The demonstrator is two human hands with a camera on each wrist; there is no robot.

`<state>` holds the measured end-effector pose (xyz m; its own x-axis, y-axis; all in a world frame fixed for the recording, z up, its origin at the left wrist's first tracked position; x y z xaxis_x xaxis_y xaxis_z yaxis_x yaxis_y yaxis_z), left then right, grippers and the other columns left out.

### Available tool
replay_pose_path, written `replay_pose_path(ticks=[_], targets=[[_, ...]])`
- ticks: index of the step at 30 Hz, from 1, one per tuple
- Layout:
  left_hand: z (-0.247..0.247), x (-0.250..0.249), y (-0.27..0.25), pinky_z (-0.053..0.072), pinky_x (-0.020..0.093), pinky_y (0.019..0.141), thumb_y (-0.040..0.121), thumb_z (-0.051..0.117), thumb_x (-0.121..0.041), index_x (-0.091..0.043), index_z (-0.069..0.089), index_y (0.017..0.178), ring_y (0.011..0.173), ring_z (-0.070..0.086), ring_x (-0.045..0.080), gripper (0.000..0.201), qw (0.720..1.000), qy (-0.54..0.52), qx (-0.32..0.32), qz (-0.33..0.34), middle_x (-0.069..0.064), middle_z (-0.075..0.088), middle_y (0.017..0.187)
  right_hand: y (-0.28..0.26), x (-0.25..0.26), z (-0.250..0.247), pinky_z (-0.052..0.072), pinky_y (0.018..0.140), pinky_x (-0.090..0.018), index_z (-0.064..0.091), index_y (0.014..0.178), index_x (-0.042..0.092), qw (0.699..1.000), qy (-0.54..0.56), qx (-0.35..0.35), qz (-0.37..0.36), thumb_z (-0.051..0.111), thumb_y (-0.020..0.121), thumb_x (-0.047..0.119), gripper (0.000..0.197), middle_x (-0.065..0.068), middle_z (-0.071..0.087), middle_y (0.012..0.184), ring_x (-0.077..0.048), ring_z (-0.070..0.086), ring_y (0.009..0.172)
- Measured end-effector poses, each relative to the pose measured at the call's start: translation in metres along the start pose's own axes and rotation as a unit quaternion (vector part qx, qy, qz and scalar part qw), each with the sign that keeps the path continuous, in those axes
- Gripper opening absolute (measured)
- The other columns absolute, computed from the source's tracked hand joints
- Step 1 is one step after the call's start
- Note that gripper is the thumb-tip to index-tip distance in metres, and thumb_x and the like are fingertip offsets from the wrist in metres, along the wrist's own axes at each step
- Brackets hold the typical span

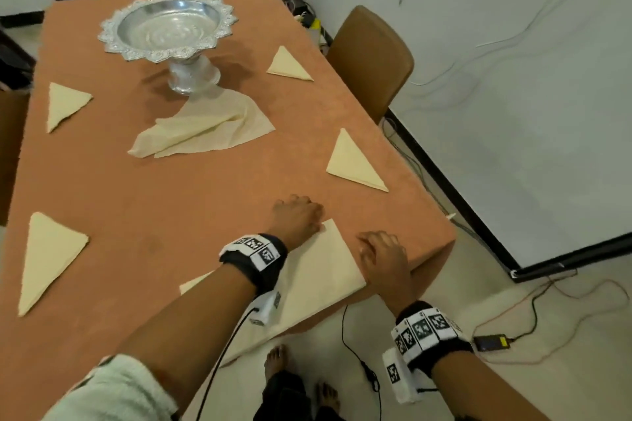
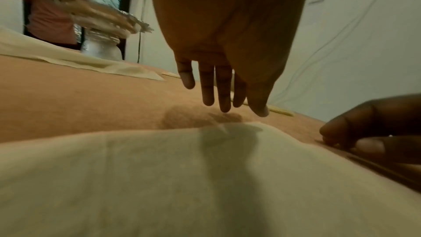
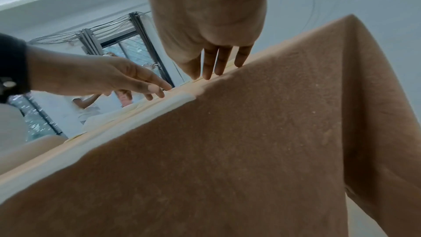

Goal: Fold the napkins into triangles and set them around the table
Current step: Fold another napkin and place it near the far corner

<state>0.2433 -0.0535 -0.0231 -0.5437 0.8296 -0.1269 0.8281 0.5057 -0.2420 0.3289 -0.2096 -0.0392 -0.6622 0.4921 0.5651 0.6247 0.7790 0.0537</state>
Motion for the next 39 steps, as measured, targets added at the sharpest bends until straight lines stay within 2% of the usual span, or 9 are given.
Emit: replay_pose_path(ticks=[5, 11, 13, 16, 20, 23, 27, 32, 39], targets=[[0.007, -0.012, 0.017, 0.037, 0.036, 0.084, 0.091, 0.057, -0.035, -0.022, 0.058, 0.107, 0.108, 0.049, 0.024, 0.021, 0.997, -0.073, -0.008, 0.013, 0.002, 0.056, 0.111, 0.0, -0.013, -0.002, 0.045, 0.084, -0.042, 0.068, 0.098, 0.015, 0.998, 0.023, 0.014, 0.057, 0.061, 0.079, 0.007, 0.022, -0.004, 0.064, 0.098, -0.026, 0.055, 0.097], [0.009, -0.002, 0.023, 0.043, 0.034, 0.075, 0.086, 0.056, -0.023, -0.027, 0.058, 0.085, 0.093, 0.057, 0.02, 0.005, 0.982, -0.186, 0.001, 0.03, -0.006, 0.063, 0.093, 0.014, 0.0, 0.014, 0.036, 0.091, -0.027, 0.057, 0.124, 0.019, 0.991, 0.042, 0.1, 0.083, 0.063, 0.084, 0.019, 0.04, 0.001, 0.055, 0.116, -0.017, 0.045, 0.112], [0.008, 0.0, 0.023, 0.042, 0.032, 0.073, 0.085, 0.061, -0.025, -0.027, 0.058, 0.091, 0.091, 0.058, 0.017, 0.007, 0.98, -0.195, 0.003, 0.036, -0.008, 0.064, 0.093, 0.019, 0.001, 0.016, 0.041, 0.094, -0.029, 0.056, 0.124, 0.018, 0.989, 0.053, 0.101, 0.095, 0.064, 0.083, 0.017, 0.041, 0.001, 0.055, 0.116, -0.017, 0.048, 0.113], [0.012, -0.012, 0.021, 0.038, 0.031, 0.075, 0.082, 0.07, -0.037, -0.026, 0.055, 0.115, 0.096, 0.053, 0.017, 0.038, 0.987, -0.142, 0.02, 0.075, -0.005, 0.06, 0.101, 0.017, -0.005, 0.011, 0.047, 0.092, -0.036, 0.06, 0.117, 0.015, 0.986, 0.086, 0.076, 0.124, 0.061, 0.082, 0.01, 0.036, -0.001, 0.057, 0.111, -0.018, 0.055, 0.106], [0.018, -0.014, 0.026, 0.039, 0.031, 0.075, 0.081, 0.071, -0.031, -0.021, 0.063, 0.1, 0.093, 0.054, 0.019, 0.023, 0.986, -0.153, 0.043, 0.055, -0.005, 0.057, 0.094, 0.011, -0.009, 0.011, 0.047, 0.093, -0.033, 0.062, 0.115, 0.011, 0.987, 0.094, 0.059, 0.118, 0.062, 0.081, 0.004, 0.035, -0.004, 0.057, 0.112, -0.019, 0.055, 0.108], [0.018, -0.014, 0.028, 0.044, 0.033, 0.077, 0.08, 0.071, -0.026, -0.019, 0.064, 0.09, 0.088, 0.055, 0.019, 0.014, 0.979, -0.181, 0.067, 0.065, -0.004, 0.057, 0.09, 0.006, -0.009, 0.012, 0.041, 0.095, -0.031, 0.06, 0.121, 0.012, 0.988, 0.079, 0.067, 0.111, 0.066, 0.083, 0.012, 0.039, -0.004, 0.054, 0.118, -0.021, 0.05, 0.113], [0.0, -0.019, 0.02, 0.039, 0.031, 0.069, 0.084, 0.066, -0.023, -0.032, 0.051, 0.08, 0.079, 0.05, 0.016, 0.018, 0.969, -0.209, 0.046, 0.123, -0.004, 0.057, 0.084, 0.003, 0.007, 0.021, 0.034, 0.093, -0.029, 0.051, 0.131, 0.019, 0.98, 0.061, 0.169, 0.083, 0.072, 0.08, 0.034, 0.057, 0.003, 0.048, 0.118, -0.013, 0.038, 0.111], [-0.032, 0.019, 0.007, 0.044, 0.029, 0.068, 0.084, 0.068, -0.018, -0.031, 0.057, 0.086, 0.074, 0.057, 0.012, 0.017, 0.947, -0.315, -0.016, 0.065, -0.003, 0.064, 0.082, 0.013, 0.011, 0.015, 0.035, 0.066, -0.028, 0.065, 0.094, 0.01, 0.965, 0.085, 0.236, 0.072, 0.071, 0.082, 0.021, 0.017, 0.001, 0.056, 0.08, -0.015, 0.051, 0.076], [-0.052, 0.093, 0.002, 0.047, 0.029, 0.072, 0.08, 0.074, -0.022, -0.031, 0.067, 0.093, 0.082, 0.061, 0.012, 0.017, 0.932, -0.348, -0.091, -0.04, -0.005, 0.066, 0.084, 0.085, 0.055, 0.002, 0.046, 0.071, -0.027, 0.071, 0.086, 0.013, 0.963, 0.055, 0.261, 0.028, 0.068, 0.085, 0.016, 0.005, -0.009, 0.071, 0.077, -0.017, 0.063, 0.07]])
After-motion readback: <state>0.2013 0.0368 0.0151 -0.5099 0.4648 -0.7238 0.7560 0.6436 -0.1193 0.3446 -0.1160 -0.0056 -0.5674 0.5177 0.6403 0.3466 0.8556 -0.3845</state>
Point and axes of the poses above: each hand's wrist, its own y-axis towards the middle knuckle, its own z-axis out of the palm, x = y × z, the point moved 9 cm from there along y, towards the middle knuckle
